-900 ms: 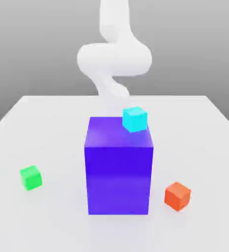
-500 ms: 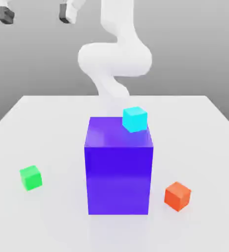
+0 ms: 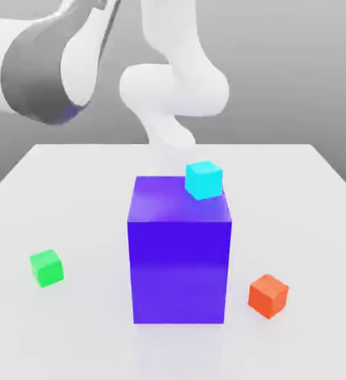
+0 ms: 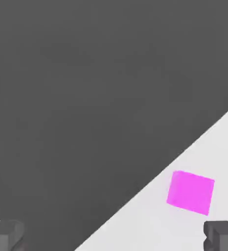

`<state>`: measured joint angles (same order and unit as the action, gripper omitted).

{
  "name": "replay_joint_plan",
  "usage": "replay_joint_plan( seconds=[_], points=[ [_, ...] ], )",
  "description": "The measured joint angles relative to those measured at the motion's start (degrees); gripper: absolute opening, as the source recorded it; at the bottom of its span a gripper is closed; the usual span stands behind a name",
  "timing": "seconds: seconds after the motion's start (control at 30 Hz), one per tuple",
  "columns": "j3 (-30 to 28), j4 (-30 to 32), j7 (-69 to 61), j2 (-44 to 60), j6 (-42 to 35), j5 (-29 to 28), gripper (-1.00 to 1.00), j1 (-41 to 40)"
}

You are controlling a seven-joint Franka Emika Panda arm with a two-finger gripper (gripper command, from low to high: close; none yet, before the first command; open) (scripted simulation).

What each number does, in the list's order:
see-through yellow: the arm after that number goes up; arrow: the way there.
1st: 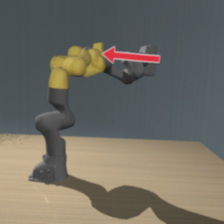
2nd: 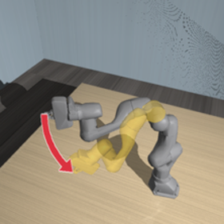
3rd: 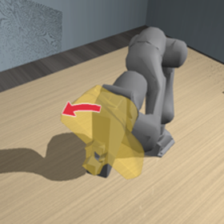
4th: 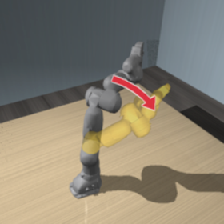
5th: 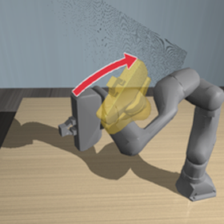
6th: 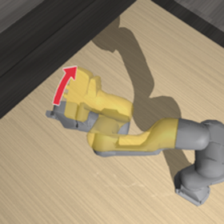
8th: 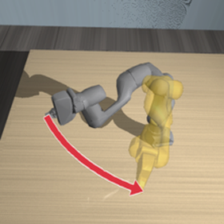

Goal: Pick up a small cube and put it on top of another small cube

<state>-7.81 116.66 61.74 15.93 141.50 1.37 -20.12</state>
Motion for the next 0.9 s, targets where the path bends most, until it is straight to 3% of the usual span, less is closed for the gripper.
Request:
replay_joint_plan(
  seconds=[0.33, 0.37, 0.57, 0.7, 0.9],
  points=[
    [0.5, -5.2, -0.4, 20.8, 6.4, 6.9, 0.0, -6.8],
    [0.8, -5.6, -0.5, 22.5, 7.5, 7.1, -1.0, -7.1],
    [0.9, -5.8, -0.7, 23.3, 8.2, 7.4, -1.0, -7.2],
    [0.0, -4.4, -0.1, 17.7, 4.0, 6.5, -1.0, -6.5],
    [-2.0, 6.0, 7.2, 6.9, 3.6, 10.7, -1.0, -6.1]
  ],
)
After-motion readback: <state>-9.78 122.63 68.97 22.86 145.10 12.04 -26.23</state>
